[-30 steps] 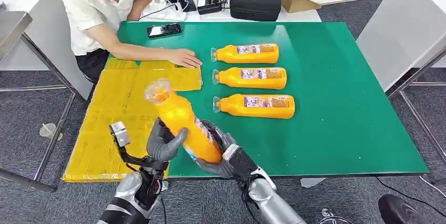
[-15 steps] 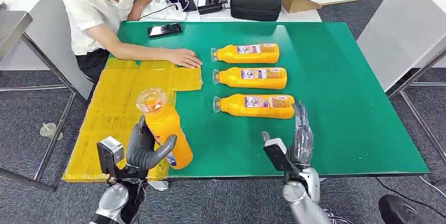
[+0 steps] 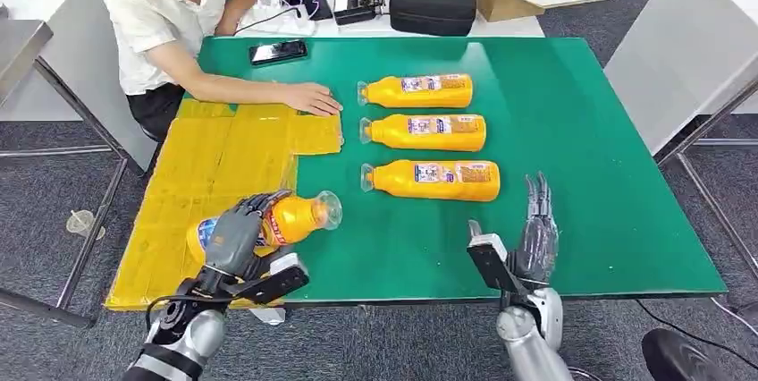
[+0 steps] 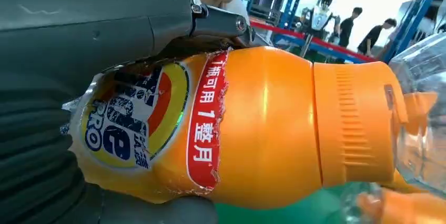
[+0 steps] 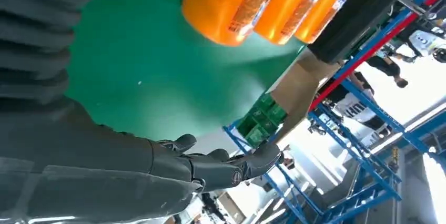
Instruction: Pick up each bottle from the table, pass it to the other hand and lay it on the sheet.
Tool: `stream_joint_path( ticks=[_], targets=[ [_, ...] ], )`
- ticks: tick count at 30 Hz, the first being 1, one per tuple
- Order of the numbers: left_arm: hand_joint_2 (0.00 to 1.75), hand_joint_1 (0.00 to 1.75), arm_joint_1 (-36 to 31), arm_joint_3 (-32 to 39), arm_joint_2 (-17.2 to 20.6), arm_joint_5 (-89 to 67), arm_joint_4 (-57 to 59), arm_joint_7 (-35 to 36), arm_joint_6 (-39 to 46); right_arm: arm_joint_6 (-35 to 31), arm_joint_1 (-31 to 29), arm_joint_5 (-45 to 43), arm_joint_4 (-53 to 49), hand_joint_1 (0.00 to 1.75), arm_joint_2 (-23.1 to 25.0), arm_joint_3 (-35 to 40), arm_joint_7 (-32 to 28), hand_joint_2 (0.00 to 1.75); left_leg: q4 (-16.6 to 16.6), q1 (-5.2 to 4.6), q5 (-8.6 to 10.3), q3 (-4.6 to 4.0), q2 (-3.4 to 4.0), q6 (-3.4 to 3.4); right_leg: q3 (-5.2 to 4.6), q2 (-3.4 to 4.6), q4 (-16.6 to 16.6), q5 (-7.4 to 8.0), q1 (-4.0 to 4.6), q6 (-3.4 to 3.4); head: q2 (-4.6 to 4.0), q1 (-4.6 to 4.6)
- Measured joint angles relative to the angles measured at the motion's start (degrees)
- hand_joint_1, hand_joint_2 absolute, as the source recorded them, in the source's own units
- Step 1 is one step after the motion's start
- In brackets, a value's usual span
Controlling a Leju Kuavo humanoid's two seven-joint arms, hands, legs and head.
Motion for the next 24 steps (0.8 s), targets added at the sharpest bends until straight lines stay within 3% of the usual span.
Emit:
stream_joint_path(
  ticks=[7, 8, 9, 10, 11, 12, 24],
  targets=[
    [1.75, 1.75, -4.07, -2.19, 1.18, -5.45, 5.86, 1.42, -2.34, 0.88, -1.1, -1.25, 0.66, 0.0, 0.68, 0.2, -1.14, 1.75, 0.0, 0.0, 0.0, -0.05, -0.05, 0.0, -0.02, -0.02, 0.0, -0.01, 0.0, 0.0, 0.0, -0.02],
    [1.75, 1.48, -5.7, -3.1, 1.31, -7.28, 8.61, 1.16, -2.68, 1.18, -1.78, -1.9, 1.26, 0.0, 0.98, 0.48, -1.7, 1.75, 0.0, 0.0, 0.0, -0.04, -0.04, 0.0, -0.02, -0.01, 0.0, 0.0, 0.01, 0.0, 0.0, -0.02],
    [1.75, 1.08, -7.36, -3.86, 1.33, -7.78, 11.46, 0.41, -3.18, 1.27, -2.5, -2.23, 2.02, 0.0, 1.26, 0.91, -2.03, 1.75, 0.0, 0.0, 0.02, -0.03, -0.04, -0.02, -0.02, 0.0, 0.0, 0.01, 0.01, 0.0, 0.0, 0.0],
    [1.75, 0.4, -8.99, -4.39, 1.33, -7.82, 13.75, -0.4, -3.7, 1.57, -3.14, -2.76, 2.67, 0.0, 1.53, 1.36, -2.69, 1.75, 0.0, 0.01, 0.04, -0.01, -0.02, -0.04, -0.03, 0.0, 0.0, 0.03, 0.02, 0.0, 0.0, -0.02],
    [1.75, 0.09, -10.7, -4.92, 1.33, -7.41, 16.4, -1.4, -4.51, 1.73, -3.73, -3.28, 3.46, 0.0, 1.82, 1.75, -3.24, 1.75, 0.0, 0.02, 0.08, 0.0, -0.02, -0.07, -0.01, 0.0, 0.01, 0.03, 0.03, 0.0, 0.0, -0.02],
    [1.75, 0.0, -12.08, -5.25, 1.29, -6.73, 18.61, -2.48, -5.47, 1.99, -4.22, -3.85, 4.13, 0.0, 2.03, 2.1, -3.72, 1.75, 0.0, 0.02, 0.11, 0.02, -0.01, -0.05, 0.01, 0.0, 0.02, 0.04, 0.03, 0.0, 0.0, 0.0],
    [1.75, 0.0, -20.12, -6.25, 1.29, -0.48, 33.08, -5.09, -15.19, 4.02, -7.46, -7.54, 10.4, 0.0, 2.82, 4.28, -5.99, 1.75, -0.02, 0.02, 0.1, 0.22, -0.06, -0.05, 0.28, -0.02, 0.03, 0.02, 0.02, -0.01, 0.0, 0.0]
  ],
)
